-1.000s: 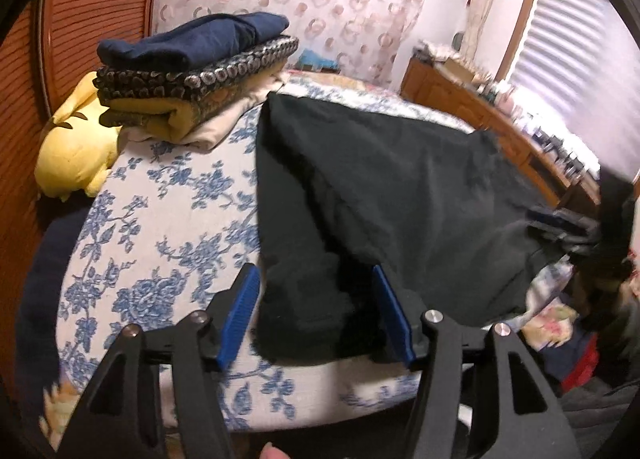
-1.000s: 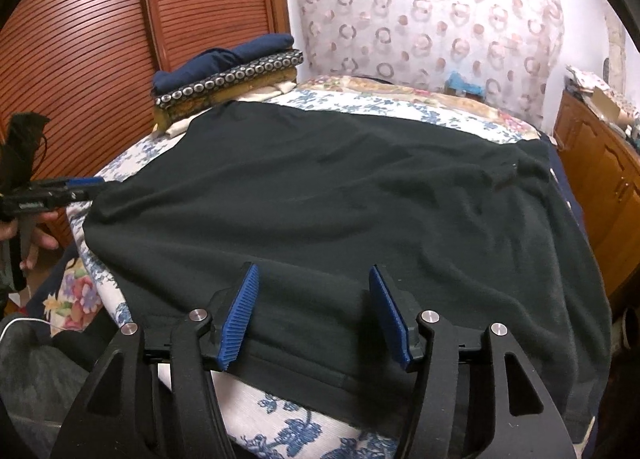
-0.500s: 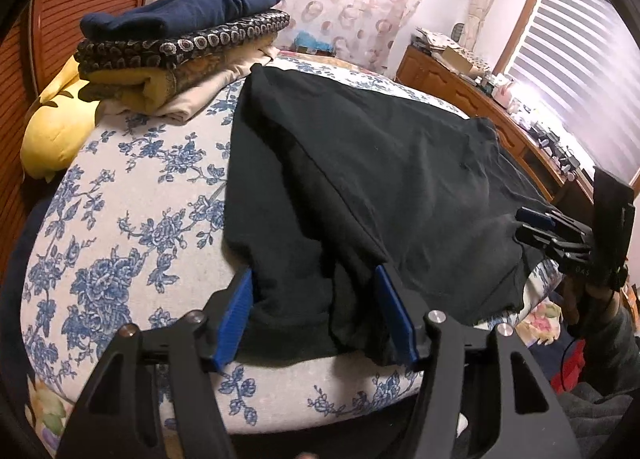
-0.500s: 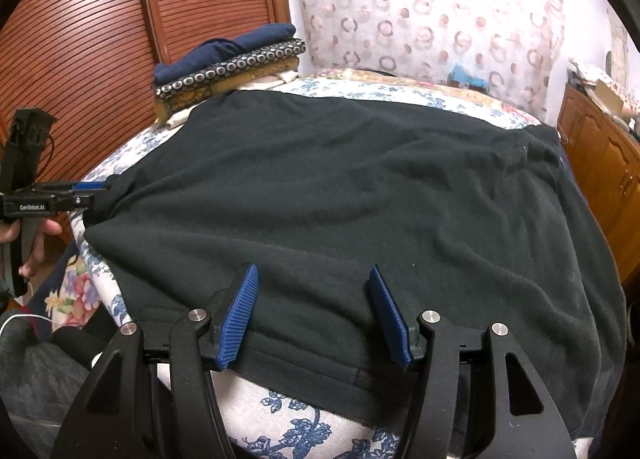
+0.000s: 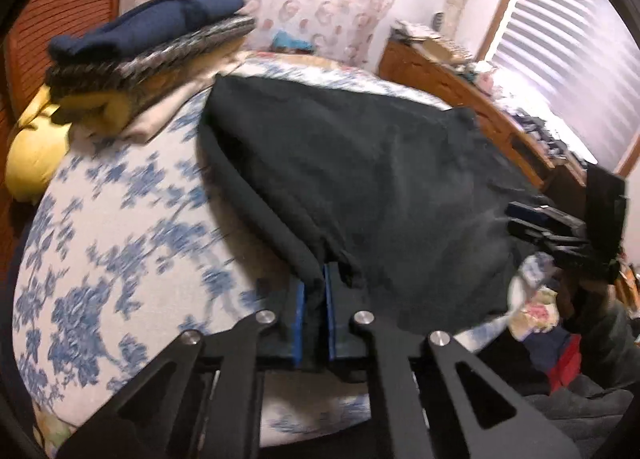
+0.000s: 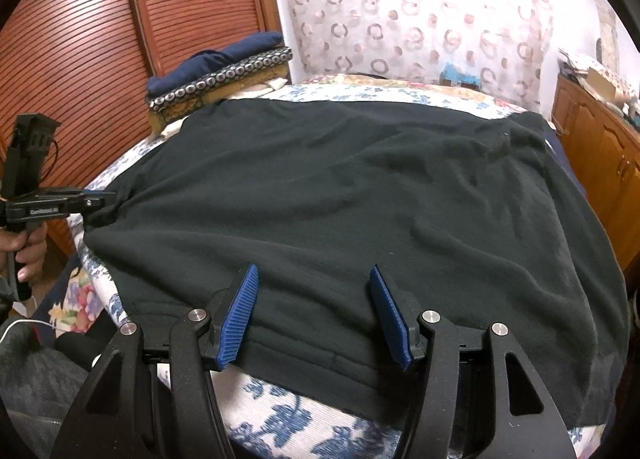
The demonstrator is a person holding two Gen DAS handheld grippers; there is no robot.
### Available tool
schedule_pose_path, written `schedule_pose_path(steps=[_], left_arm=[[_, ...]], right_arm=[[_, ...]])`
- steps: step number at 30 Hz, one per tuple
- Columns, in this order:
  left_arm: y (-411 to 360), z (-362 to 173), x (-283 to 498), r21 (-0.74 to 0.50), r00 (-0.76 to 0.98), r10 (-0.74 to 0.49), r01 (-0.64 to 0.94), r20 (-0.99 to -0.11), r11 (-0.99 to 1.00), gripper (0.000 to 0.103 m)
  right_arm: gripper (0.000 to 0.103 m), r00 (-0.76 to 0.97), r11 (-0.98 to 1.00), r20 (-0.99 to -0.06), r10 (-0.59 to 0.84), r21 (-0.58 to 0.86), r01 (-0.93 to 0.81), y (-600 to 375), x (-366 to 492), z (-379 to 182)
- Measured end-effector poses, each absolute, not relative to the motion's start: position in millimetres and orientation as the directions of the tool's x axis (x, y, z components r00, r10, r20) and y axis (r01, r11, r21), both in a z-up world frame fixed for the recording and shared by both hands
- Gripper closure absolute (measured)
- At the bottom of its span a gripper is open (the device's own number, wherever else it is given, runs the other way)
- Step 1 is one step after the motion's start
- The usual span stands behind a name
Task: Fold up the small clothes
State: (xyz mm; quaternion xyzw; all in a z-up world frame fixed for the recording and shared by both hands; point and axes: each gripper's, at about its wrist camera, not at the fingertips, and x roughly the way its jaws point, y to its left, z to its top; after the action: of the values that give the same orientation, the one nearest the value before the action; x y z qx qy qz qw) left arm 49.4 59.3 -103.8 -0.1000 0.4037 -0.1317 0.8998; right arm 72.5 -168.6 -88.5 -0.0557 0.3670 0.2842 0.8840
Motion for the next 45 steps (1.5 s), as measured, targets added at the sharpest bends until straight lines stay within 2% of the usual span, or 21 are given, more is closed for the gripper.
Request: schedule_pose_path(steps=[7,13,21,29,30,32,34,36,45], left_arm=[[16,-55,76,-0.315,0.643,-0.444,0.313,-0.624,0.896,0.102],[-75,-13,131,-0.295,0.579,-0.570,0.502,-0.583,0.813,0.102],[-190,18,184,-0.285,0.461,-0.667,0.653,-0.585,0.702,0.102],[-270,39,205,-0.233,0.423,-0.665,0.708,-0.615,0.666,0.101],[-276,38,209,-0.243,0.408,-0.666,0.709,-0.625,0.662,0.100],[-284,35,213,-0.257,0.366,-0.671,0.723,-0.644,0.641,0.089],[-281,33,209,-0.229,0.374,-0.662,0.734,-0.649,0.640,0.070],[-269,32,205,-0.194,0.403,-0.645,0.733,-0.649,0.652,0.060],[-165,10,208,-0.133,0.509,-0.530,0.624,-0.678,0.770,0.050]], right_arm=[[0.043,0.615,0.866,-0.657,0.435,0.120,-0.485,-202,69,-79],[0.043,0.677,0.908,-0.626,0.387,0.133,-0.397,-255,56,-66],[0.043,0.731,0.945,-0.604,0.317,0.138,-0.296,-317,36,-56],[0.043,0.758,0.958,-0.588,0.283,0.141,-0.249,-343,24,-51],[0.043,0.759,0.959,-0.588,0.280,0.140,-0.245,-346,23,-52],[0.043,0.757,0.960,-0.592,0.277,0.144,-0.239,-350,21,-55],[0.043,0.753,0.961,-0.598,0.275,0.150,-0.232,-353,20,-58],[0.043,0.752,0.961,-0.599,0.275,0.152,-0.230,-353,20,-57],[0.043,0.750,0.948,-0.584,0.310,0.132,-0.289,-329,56,-41]])
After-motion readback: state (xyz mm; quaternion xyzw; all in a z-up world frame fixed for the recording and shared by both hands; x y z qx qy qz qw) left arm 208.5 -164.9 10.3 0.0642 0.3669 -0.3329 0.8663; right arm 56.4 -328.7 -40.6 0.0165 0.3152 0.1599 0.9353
